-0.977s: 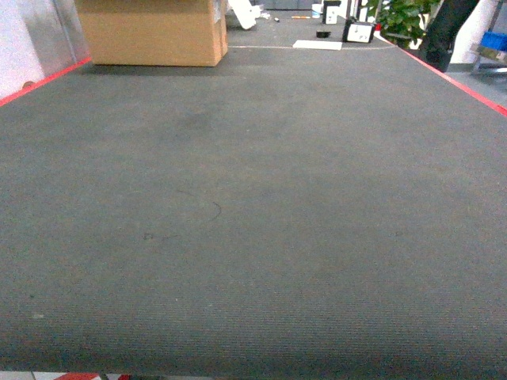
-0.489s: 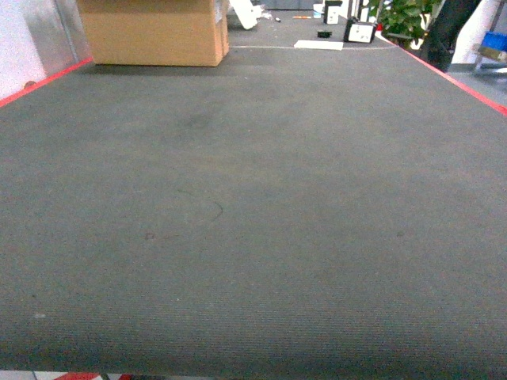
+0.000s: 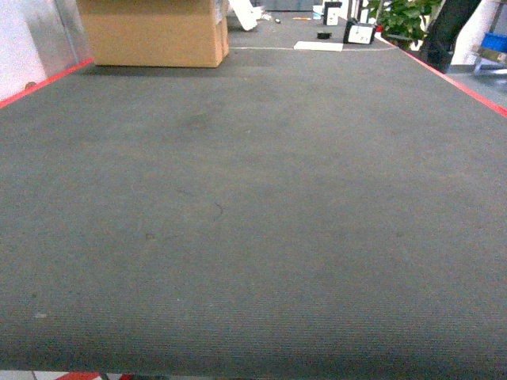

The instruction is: Sort blue parts and orange caps into right shelf containers

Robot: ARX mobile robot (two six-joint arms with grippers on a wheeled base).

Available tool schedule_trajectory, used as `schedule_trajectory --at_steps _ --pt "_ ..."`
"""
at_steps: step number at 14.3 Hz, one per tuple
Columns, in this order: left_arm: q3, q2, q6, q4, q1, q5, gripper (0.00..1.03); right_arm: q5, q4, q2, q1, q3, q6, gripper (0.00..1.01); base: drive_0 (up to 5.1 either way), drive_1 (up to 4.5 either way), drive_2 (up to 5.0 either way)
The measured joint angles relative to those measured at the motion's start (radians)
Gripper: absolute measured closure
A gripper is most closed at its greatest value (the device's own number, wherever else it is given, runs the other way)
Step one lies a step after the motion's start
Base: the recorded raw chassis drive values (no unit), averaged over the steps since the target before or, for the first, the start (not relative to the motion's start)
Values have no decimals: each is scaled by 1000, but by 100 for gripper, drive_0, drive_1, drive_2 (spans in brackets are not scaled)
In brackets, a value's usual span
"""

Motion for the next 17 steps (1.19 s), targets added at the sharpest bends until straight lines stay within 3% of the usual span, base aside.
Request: schedule_trajectory --at_steps 17 --pt "0 0 0 0 1 0 59 0 0 0 0 0 0 56 0 0 0"
